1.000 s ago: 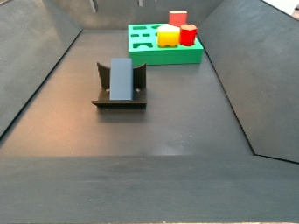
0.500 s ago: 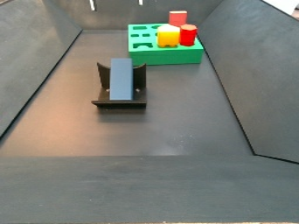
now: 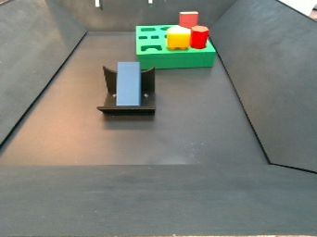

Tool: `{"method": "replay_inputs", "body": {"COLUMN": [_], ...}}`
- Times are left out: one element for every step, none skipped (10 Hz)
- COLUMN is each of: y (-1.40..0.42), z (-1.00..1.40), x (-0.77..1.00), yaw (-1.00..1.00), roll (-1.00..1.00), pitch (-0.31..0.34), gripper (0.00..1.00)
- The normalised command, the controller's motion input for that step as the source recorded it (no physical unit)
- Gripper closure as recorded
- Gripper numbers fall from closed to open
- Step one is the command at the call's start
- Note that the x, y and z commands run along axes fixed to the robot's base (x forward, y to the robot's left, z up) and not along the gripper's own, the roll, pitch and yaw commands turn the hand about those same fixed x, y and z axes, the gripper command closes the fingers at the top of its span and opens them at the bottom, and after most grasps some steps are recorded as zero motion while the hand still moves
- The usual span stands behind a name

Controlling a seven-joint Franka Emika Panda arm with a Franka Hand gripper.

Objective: Pick up the rectangle object. Move up. Place the rectangle object on the fixture. Regrasp the rectangle object. Move to above the board. Insert the rectangle object.
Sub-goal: Regrasp the rectangle object.

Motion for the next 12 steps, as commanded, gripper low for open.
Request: {"method": "replay_inputs", "body": {"y": [-0.03,-0.04,-0.04,-0.04,-0.04,-0.03,-0.03,0.07,0.07,0.07,0.06,0.06], "z": [-0.01,-0.01,-0.02,-0.01,-0.02,-0.01,0.00,-1.00,-1.00,-1.00,-1.00,-1.00], "x": [0.08,0.09,0.09,0.10,0.10,0.09,0.08,0.03,0.03,0.05,0.06,0.06], "yaw": [0.06,0.09,0.10,0.12,0.14,0.16,0.17,0.24,0.23,0.21,0.17,0.13], "roll": [1.00,1.00,0.94,0.69,0.49,0.29,0.23,0.11,0.10,0.09,0.08,0.07], "pitch": [0.089,0.129,0.146,0.140,0.130,0.109,0.089,0.023,-0.001,-0.043,-0.097,-0.130], "gripper": [0.00,0.00,0.00,0.00,0.00,0.00,0.00,0.00,0.00,0.00,0.00,0.00]}}
